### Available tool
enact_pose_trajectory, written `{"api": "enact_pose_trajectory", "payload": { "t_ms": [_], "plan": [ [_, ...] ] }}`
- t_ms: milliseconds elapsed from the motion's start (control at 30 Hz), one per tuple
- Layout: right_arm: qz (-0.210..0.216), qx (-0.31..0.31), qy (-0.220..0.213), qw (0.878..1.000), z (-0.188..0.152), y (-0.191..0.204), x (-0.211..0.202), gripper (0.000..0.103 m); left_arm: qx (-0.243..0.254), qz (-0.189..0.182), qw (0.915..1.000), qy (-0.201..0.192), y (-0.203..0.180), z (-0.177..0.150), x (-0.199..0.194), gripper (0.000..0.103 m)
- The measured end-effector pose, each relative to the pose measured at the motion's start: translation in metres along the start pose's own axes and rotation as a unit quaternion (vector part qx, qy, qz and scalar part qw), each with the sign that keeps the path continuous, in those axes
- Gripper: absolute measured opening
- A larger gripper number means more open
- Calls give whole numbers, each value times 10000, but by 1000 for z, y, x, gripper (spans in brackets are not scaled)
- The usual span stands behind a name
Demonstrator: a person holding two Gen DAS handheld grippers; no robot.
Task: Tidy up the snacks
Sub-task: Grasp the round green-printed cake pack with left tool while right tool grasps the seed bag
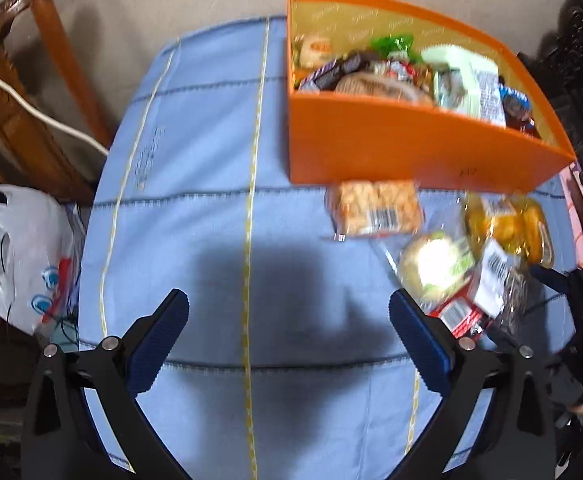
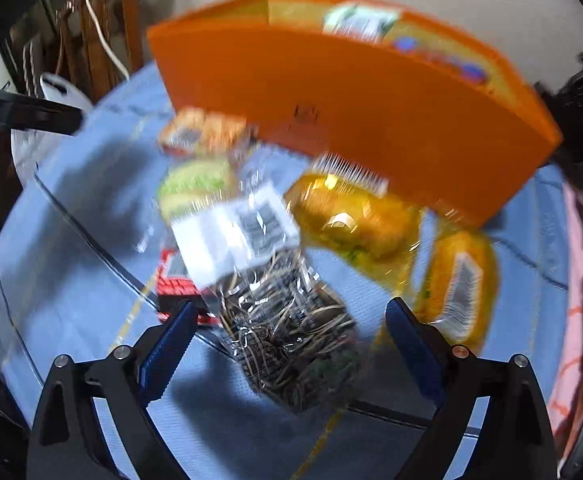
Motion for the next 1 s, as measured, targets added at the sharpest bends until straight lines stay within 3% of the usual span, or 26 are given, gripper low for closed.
{"api": "enact_pose_trajectory", "payload": {
  "t_ms": [133, 233, 333, 433, 667, 700, 733, 833, 933, 1000],
  "plan": [
    [363, 278, 265, 9986, -5, -7, 4, 73, 241, -170, 9996, -30, -14, -4, -2, 98],
    [729, 871, 332, 9930, -15, -20, -8, 73, 663, -373, 9971, 28, -39, -5, 3, 99],
    [987, 1564, 191, 9826, -34, -39, -28, 73, 864, -326, 9955, 201, -63, -5, 15, 99],
    [1111, 2053, 94, 9723, -58, -53, -47, 73, 530, -519, 9961, 477, -78, 1, 30, 99],
    [1134, 2346, 147, 9654, -86, -62, -59, 73, -159, -770, 9935, 821, -103, 21, 66, 98],
    [1158, 2351, 153, 9649, -86, -61, -58, 73, -218, -751, 9927, 923, -106, 21, 75, 91],
    [1182, 2343, 172, 9648, -81, -59, -56, 73, -228, -732, 9922, 979, -107, 21, 81, 75],
    [1225, 2278, 193, 9658, -75, -52, -51, 73, -304, -968, 9899, 994, -105, 19, 88, 63],
    [1284, 2176, 145, 9674, -63, -47, -49, 73, 244, -643, 9947, 760, -106, 14, 76, 59],
    [1326, 2112, 64, 9684, -55, -51, -54, 73, 306, -556, 9954, 716, -96, 8, 68, 59]
  ]
}}
Point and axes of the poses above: each gripper's, at about its wrist camera, not at the fingertips, and x roughly the way its jaws point, y to its left, z to its top, the point moved 1 cm from there along x, roughly the way its jaws point, and after that the axes turned 5 degrees about -y, right-handed, at the moved point
